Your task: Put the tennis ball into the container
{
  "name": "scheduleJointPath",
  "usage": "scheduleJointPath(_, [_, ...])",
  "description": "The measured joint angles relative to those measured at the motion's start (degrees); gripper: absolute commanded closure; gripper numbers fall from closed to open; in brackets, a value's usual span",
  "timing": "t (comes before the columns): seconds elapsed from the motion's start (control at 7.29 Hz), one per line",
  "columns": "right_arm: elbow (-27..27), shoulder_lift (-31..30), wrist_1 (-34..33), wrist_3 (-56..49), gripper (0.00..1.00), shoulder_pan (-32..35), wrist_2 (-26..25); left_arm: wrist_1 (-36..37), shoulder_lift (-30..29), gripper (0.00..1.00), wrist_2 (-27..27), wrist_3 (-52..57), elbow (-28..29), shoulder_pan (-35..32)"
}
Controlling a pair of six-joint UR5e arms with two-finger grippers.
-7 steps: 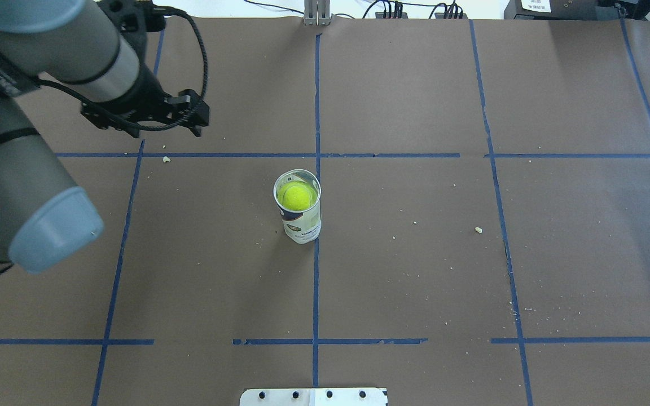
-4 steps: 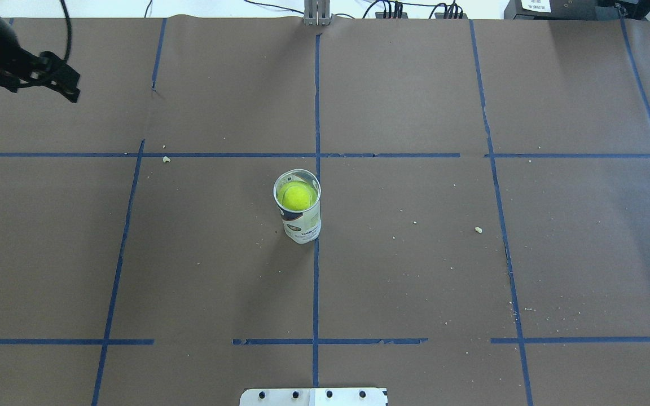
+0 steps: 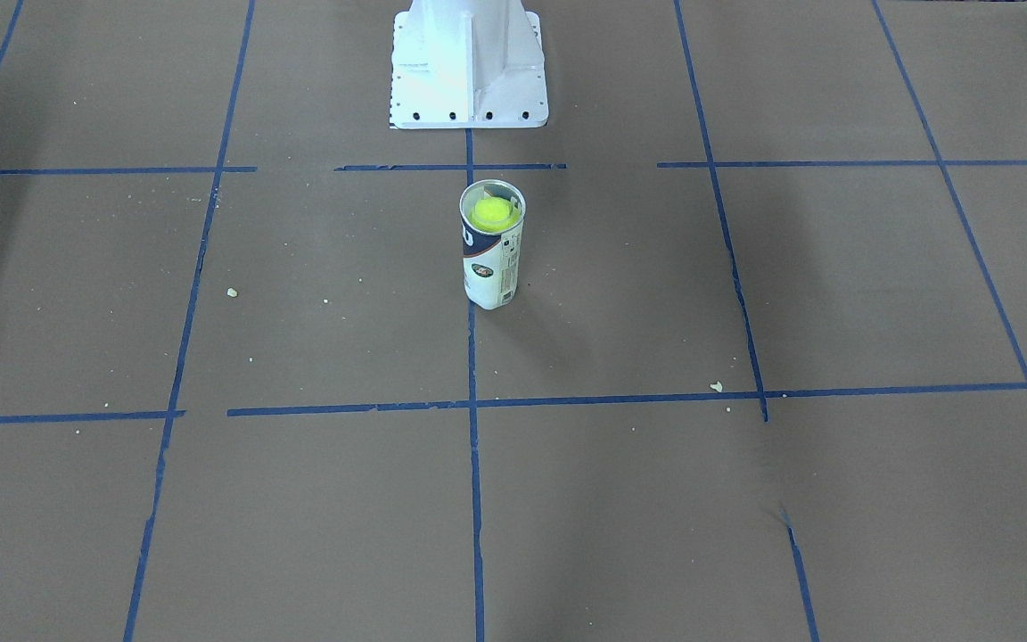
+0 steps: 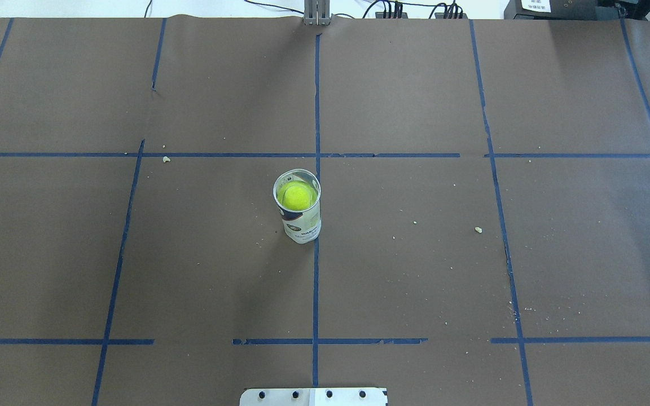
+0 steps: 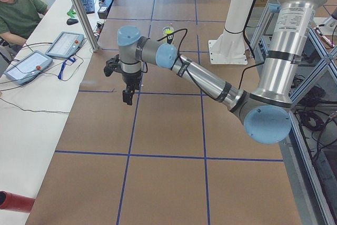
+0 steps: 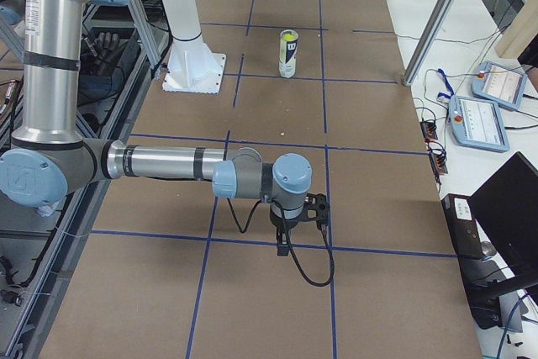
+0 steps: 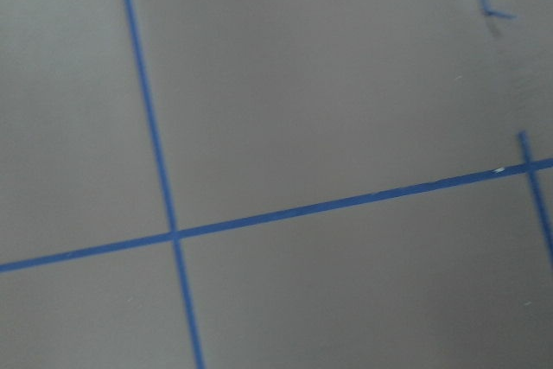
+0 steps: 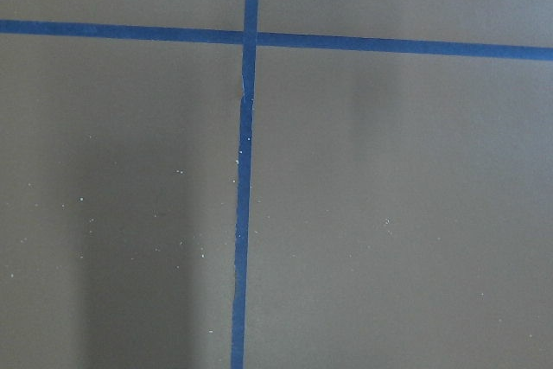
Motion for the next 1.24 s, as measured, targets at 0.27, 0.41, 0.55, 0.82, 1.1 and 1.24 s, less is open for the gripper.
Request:
scheduleJointPath(0.27, [0.0, -0.01, -0.04, 0.0, 0.0, 0.0, 0.0, -1.11, 4.92, 0.0, -0.27, 4.66, 2.98, -3.68])
scheduleJointPath(0.41, [0.0, -0.01, -0.02, 0.0, 0.0, 0.0, 0.0, -1.3, 6.87, 0.0, -0.33, 7.43, 3.86, -5.57])
scheduleJointPath(0.55, [0.0, 0.0, -0.01, 0.0, 0.0, 0.0, 0.0, -1.32, 8.66, 0.0, -0.36, 9.1, 4.21, -7.09])
scheduleJointPath(0.82, [0.0, 0.03, 0.0, 0.0, 0.0, 0.0, 0.0, -1.33, 11.85, 0.0, -3.08, 9.96, 5.98, -8.2])
scheduleJointPath(1.1, [0.0, 0.02, 0.0, 0.0, 0.0, 0.0, 0.0, -1.47, 12.69, 0.0, -9.09, 10.07, 7.66, -8.33])
scheduleJointPath(1.24, [0.0, 0.02, 0.0, 0.0, 0.0, 0.0, 0.0, -1.57, 13.2, 0.0, -10.91, 10.06, 7.82, -8.38])
